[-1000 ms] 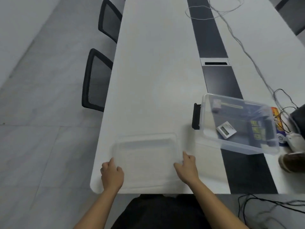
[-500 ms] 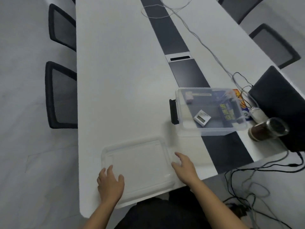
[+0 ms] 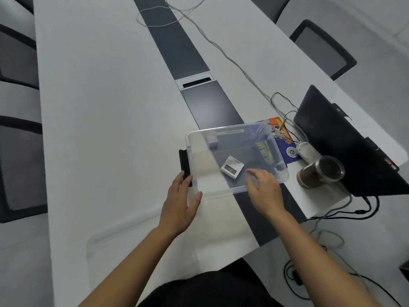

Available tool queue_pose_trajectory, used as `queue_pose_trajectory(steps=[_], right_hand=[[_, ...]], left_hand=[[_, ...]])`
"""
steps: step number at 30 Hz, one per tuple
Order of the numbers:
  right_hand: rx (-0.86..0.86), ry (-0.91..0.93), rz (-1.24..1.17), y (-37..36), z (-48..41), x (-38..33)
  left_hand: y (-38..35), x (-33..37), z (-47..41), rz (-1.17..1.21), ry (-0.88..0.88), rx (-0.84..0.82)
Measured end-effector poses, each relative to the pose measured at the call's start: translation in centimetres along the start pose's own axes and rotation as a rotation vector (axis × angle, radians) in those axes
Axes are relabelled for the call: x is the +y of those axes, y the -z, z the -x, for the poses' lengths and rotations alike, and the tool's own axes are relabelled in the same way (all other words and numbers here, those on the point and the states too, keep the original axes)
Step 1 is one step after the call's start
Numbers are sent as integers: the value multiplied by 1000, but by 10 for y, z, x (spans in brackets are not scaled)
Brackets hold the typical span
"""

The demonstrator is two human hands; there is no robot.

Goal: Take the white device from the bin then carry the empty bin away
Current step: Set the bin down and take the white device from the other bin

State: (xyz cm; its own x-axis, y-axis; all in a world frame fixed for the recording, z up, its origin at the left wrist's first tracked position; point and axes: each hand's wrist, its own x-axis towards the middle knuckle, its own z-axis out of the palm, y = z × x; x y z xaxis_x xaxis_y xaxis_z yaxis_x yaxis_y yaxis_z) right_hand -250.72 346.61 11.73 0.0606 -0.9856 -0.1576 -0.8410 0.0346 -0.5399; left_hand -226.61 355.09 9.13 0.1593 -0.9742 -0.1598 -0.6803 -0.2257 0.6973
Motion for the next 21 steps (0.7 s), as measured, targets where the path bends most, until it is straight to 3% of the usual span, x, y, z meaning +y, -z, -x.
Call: queue_pose_trajectory(steps=[9,16,21], right_hand=[[-521,-115,223,-24,-110,15],[-545,-74,380,-50,-125,23],[-599,-167,373,-45,-125,28]], left_hand=[[-31,9,-6,-117,-57,11],[-31,14,-8,-105,-49,51],[-31,13,-8,-107,-30,33]])
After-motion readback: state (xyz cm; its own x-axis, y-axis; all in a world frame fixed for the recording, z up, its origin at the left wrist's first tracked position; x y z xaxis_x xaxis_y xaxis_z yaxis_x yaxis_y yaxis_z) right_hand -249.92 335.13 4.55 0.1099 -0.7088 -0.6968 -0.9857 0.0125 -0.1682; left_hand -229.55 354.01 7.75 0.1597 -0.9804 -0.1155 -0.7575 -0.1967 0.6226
